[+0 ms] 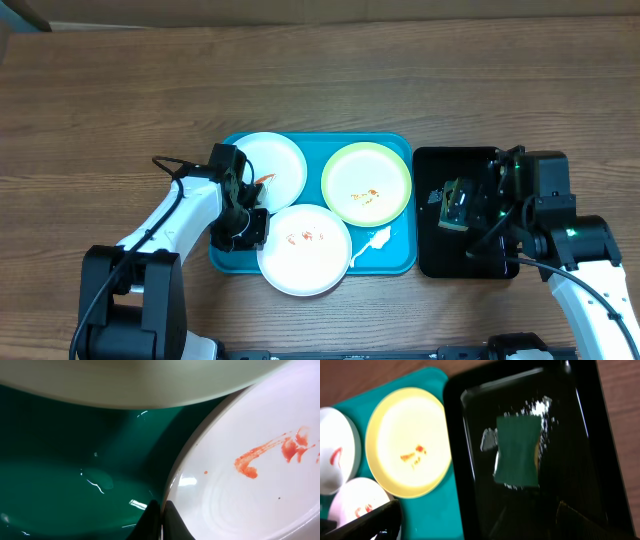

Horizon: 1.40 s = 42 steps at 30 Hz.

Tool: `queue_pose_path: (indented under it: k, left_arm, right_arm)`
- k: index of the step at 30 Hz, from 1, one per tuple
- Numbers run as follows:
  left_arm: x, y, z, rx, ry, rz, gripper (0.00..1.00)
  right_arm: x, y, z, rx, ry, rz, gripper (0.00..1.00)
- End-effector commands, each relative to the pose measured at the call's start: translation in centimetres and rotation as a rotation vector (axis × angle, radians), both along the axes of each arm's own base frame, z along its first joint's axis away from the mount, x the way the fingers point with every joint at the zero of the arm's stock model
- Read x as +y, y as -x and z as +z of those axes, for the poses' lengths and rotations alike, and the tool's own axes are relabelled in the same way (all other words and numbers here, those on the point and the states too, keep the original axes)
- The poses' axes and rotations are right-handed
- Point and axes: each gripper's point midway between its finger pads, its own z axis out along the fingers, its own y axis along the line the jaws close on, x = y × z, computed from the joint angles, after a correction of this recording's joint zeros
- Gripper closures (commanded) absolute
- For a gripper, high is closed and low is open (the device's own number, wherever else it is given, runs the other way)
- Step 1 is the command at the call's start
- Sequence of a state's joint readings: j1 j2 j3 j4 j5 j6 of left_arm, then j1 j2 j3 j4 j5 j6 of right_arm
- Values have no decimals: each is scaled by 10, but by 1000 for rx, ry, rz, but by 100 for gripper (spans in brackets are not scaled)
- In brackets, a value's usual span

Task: Clean dirty plates on tray and stack at the side

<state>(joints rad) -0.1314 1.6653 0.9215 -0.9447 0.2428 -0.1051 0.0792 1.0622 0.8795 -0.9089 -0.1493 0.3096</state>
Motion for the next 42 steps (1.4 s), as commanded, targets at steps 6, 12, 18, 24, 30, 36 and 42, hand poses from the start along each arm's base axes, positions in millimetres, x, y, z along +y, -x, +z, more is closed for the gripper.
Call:
queue_pose_path:
  k: [6, 12, 18, 24, 30, 36, 42]
  left_arm:
    - [2, 0, -5, 4, -21, 23, 96]
    - [1, 0, -5, 6, -18, 26, 96]
    - [1, 0, -5, 6, -18, 26, 96]
    - [1, 0, -5, 6, -18, 26, 96]
    - [1, 0, -5, 6, -18, 26, 96]
    - [1, 0, -5, 6, -18, 26, 96]
    - [1, 0, -5, 6, -18, 26, 96]
  right_arm:
    - [-6, -29, 4, -69, 36, -17, 13]
    - [-5, -39, -35, 53, 47, -14, 24]
    - [-6, -51, -68, 125, 64, -21, 38]
    - [-15, -46, -94, 214, 110, -59, 41]
    - [-15, -44, -102, 244, 110, -56, 42]
    - [-15, -40, -116, 293, 115, -53, 42]
    - [-15, -42, -120, 294, 115, -53, 42]
